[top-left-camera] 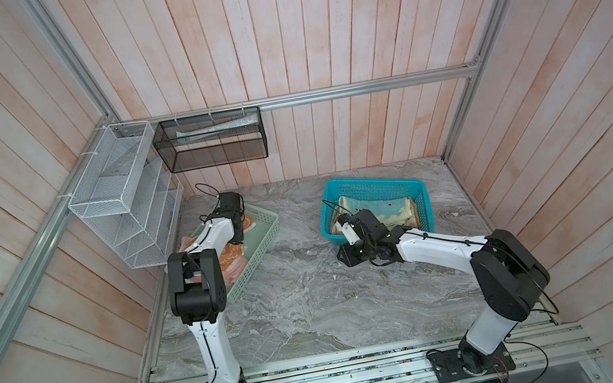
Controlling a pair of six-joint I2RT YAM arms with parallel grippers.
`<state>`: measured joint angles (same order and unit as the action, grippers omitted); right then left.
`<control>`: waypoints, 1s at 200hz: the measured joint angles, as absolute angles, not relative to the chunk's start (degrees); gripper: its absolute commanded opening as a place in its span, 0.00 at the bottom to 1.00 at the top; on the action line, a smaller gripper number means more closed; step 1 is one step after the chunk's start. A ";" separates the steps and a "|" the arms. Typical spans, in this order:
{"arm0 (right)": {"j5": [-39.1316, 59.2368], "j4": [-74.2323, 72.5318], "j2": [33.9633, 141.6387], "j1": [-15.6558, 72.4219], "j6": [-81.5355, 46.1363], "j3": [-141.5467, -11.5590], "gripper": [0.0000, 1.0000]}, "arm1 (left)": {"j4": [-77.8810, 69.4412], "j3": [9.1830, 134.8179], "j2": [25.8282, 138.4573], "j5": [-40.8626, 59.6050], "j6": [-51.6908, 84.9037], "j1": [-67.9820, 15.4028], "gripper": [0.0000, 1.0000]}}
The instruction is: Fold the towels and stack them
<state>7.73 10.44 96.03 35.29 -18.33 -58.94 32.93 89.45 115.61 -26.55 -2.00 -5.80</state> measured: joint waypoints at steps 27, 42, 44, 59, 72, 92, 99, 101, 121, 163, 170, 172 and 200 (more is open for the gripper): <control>6.85 8.84 96.66 28.53 -16.27 -58.67 0.34 | 34.96 90.43 107.18 -24.91 -2.61 -9.17 0.00; 6.24 7.73 96.95 24.86 -14.98 -58.76 0.34 | 36.10 92.42 102.30 -23.57 -2.55 -11.03 0.00; 6.09 7.64 97.01 24.40 -14.83 -58.81 0.34 | 36.23 92.71 101.65 -23.35 -2.52 -11.25 0.00; 5.80 7.03 97.97 21.26 -13.80 -59.51 0.34 | 37.08 95.18 96.64 -21.76 -2.37 -13.63 0.00; 5.87 6.79 98.83 18.87 -13.19 -60.25 0.34 | 37.41 97.51 92.99 -20.21 -2.31 -16.27 0.00; 5.89 7.14 99.11 16.58 -12.38 -61.71 0.34 | 38.04 102.06 88.47 -16.38 -1.43 -21.17 0.00; 5.89 7.18 98.96 16.32 -12.12 -62.37 0.35 | 38.22 103.66 87.42 -14.92 -1.02 -22.83 0.00; 5.93 7.20 98.87 16.29 -12.12 -62.54 0.35 | 38.26 104.14 87.09 -14.48 -0.89 -23.40 0.00; 6.87 7.16 96.75 16.36 -11.77 -63.44 0.35 | 38.37 107.92 85.12 -10.00 0.73 -28.10 0.00; 9.93 7.27 86.89 16.47 -12.34 -63.16 0.36 | 34.87 102.32 81.78 0.23 8.23 -30.59 0.10; 10.31 7.25 85.14 16.47 -12.56 -62.67 0.37 | 33.87 99.04 81.17 0.84 9.45 -30.46 0.25; 10.44 7.27 84.77 16.47 -12.62 -62.57 0.37 | 33.74 98.10 81.03 0.97 9.78 -30.44 0.31; 11.77 7.92 78.94 16.47 -14.83 -58.26 0.38 | 31.81 82.67 80.66 1.15 16.38 -27.68 0.52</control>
